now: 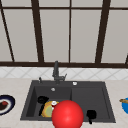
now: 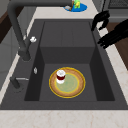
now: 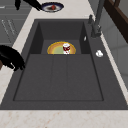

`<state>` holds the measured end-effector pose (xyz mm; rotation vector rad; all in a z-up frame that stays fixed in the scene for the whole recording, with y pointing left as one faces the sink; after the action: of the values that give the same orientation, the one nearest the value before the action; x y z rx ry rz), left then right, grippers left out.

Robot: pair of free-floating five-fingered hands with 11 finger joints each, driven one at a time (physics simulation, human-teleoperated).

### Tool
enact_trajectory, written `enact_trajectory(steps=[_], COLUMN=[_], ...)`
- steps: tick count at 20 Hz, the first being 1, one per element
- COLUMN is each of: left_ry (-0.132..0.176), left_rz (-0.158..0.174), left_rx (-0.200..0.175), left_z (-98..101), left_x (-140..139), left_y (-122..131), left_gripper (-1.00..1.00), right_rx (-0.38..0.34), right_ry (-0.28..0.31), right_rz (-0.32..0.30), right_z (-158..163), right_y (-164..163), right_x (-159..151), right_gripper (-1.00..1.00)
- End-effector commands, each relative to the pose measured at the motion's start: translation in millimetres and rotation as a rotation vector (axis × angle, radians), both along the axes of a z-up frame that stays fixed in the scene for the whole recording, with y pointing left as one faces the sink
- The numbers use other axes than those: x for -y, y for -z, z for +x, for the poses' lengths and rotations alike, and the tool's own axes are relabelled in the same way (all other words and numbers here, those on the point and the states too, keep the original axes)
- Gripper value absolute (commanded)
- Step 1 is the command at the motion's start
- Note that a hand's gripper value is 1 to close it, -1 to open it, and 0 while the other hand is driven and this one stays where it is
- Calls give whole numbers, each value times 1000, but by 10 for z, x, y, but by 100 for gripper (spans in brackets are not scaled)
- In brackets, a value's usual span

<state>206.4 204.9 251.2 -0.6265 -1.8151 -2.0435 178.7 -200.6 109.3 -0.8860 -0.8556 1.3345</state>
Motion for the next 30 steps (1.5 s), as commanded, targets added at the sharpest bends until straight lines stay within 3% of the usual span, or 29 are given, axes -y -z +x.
enact_trajectory(steps=[1, 8, 18, 23, 26, 30], left_ry=[0, -3, -2, -3, -4, -11], left_rz=[17, 10, -21, -7, -8, -4], left_rx=[-63, -70, -84, -107, -131, -203], left_z=[216, 620, 1342, 1603, 1636, 1651], left_x=[126, 400, 603, 596, 609, 577], left_y=[19, 234, 799, 1114, 1255, 1328], left_gripper=[-100, -100, -100, -100, -100, -100], right_rx=[0, 0, 0, 0, 0, 0], right_ry=[0, 0, 0, 0, 0, 0], right_rz=[0, 0, 0, 0, 0, 0], right_z=[0, 0, 0, 0, 0, 0], right_y=[0, 0, 0, 0, 0, 0], right_x=[0, 0, 0, 0, 0, 0], right_gripper=[0, 0, 0, 0, 0, 0])
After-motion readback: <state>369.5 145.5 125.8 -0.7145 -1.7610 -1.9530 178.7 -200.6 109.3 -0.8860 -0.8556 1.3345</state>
